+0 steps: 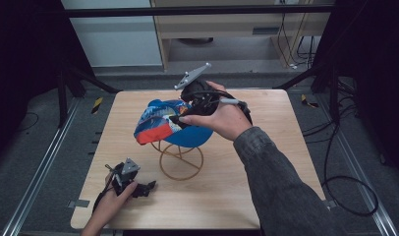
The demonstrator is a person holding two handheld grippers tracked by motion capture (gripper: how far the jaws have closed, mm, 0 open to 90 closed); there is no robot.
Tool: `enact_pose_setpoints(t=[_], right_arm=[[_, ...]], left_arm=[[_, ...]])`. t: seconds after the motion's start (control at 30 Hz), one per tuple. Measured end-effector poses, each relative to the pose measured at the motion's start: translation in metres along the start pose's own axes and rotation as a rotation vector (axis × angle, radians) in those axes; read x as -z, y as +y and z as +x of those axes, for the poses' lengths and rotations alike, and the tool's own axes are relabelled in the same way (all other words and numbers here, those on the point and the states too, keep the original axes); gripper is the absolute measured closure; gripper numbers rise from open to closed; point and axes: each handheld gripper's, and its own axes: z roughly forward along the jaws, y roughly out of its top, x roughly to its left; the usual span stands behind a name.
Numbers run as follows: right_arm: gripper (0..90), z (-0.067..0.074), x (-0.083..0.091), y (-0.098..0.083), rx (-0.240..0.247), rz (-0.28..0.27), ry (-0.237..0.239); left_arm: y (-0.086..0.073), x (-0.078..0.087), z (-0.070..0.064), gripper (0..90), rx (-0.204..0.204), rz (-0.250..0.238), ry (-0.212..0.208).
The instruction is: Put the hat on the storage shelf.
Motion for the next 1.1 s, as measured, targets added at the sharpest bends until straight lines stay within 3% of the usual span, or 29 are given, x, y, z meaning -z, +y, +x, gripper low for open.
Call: enact_pose_setpoints(t=[1.1], right_arm=[[7.2, -0.002, 0.015, -0.022, -0.038, -0.026, -0.012]], left_arm=[[0.0, 0.0, 0.0, 0.0, -0.001, 0.0, 0.0]])
